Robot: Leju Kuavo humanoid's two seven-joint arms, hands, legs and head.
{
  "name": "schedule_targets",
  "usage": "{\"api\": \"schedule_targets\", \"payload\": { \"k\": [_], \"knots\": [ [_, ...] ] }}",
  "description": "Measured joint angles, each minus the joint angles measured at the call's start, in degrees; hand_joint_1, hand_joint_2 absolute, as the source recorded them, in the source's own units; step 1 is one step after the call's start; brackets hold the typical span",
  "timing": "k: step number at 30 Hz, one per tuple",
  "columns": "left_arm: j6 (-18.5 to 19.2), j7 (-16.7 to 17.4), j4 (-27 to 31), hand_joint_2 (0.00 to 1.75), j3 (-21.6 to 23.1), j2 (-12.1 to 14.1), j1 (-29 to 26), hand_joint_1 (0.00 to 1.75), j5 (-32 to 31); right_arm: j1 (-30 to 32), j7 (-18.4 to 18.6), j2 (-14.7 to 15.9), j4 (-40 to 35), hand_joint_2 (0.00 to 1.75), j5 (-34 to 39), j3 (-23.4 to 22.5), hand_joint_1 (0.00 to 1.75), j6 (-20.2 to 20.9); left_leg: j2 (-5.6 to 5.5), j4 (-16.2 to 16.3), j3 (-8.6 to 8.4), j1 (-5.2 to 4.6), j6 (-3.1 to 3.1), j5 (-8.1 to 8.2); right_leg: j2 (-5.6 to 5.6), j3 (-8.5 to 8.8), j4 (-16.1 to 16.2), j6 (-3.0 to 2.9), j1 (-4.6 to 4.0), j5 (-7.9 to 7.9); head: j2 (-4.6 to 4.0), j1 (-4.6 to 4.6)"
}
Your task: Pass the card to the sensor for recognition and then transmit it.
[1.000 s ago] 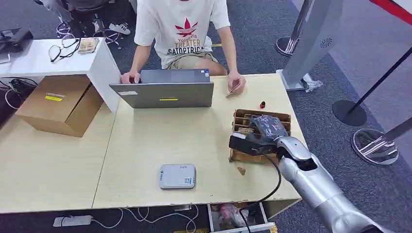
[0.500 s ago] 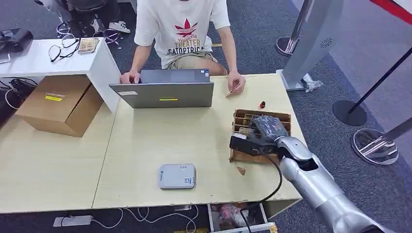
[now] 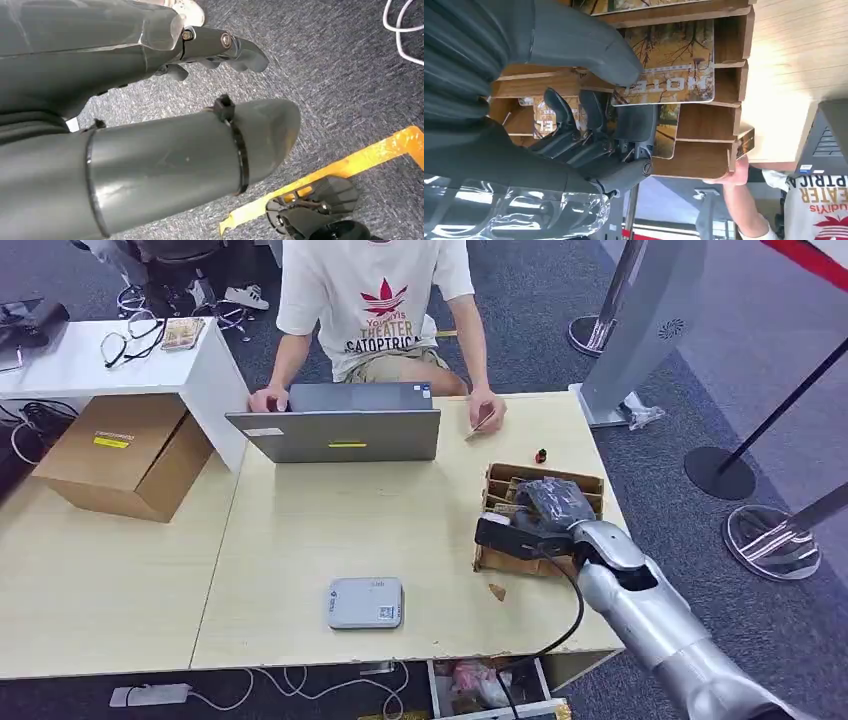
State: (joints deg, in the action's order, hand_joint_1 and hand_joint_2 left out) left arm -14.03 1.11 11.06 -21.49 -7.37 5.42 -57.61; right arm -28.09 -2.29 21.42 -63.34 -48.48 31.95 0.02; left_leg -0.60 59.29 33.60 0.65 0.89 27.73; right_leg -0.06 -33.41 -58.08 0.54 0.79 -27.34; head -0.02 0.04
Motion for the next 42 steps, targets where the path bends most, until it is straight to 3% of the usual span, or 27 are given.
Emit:
{"api": "schedule_targets", "payload": {
  "k": [15,26,42],
  "knots": [
    [0.4,0.1,0.0,0.0,0.5,0.1,0.1,0.0,0.4,-1.9,-0.8,0.6,-0.2,1.75,1.5,-0.8,1.47,3.3,0.0,0.0,0.05,-0.01,0.0,0.0,0.0,-0.02,0.0,0.0,0.01,0.0,0.0,0.02],
    [0.4,-0.2,0.0,0.0,0.5,0.1,0.1,0.0,0.8,-5.7,-1.9,1.4,-0.2,1.75,2.9,-0.8,1.38,5.8,0.0,0.0,0.04,0.0,0.0,0.0,0.02,-0.03,0.0,-0.01,0.0,0.01,0.0,0.02],
    [0.3,-0.3,0.0,0.0,0.5,0.2,0.1,0.0,1.3,-10.4,-2.4,2.6,1.2,1.75,6.4,1.5,1.4,6.8,0.0,0.0,0.04,0.0,0.0,0.0,0.01,-0.03,0.0,-0.01,0.0,0.01,0.0,0.02]
  ]
}}
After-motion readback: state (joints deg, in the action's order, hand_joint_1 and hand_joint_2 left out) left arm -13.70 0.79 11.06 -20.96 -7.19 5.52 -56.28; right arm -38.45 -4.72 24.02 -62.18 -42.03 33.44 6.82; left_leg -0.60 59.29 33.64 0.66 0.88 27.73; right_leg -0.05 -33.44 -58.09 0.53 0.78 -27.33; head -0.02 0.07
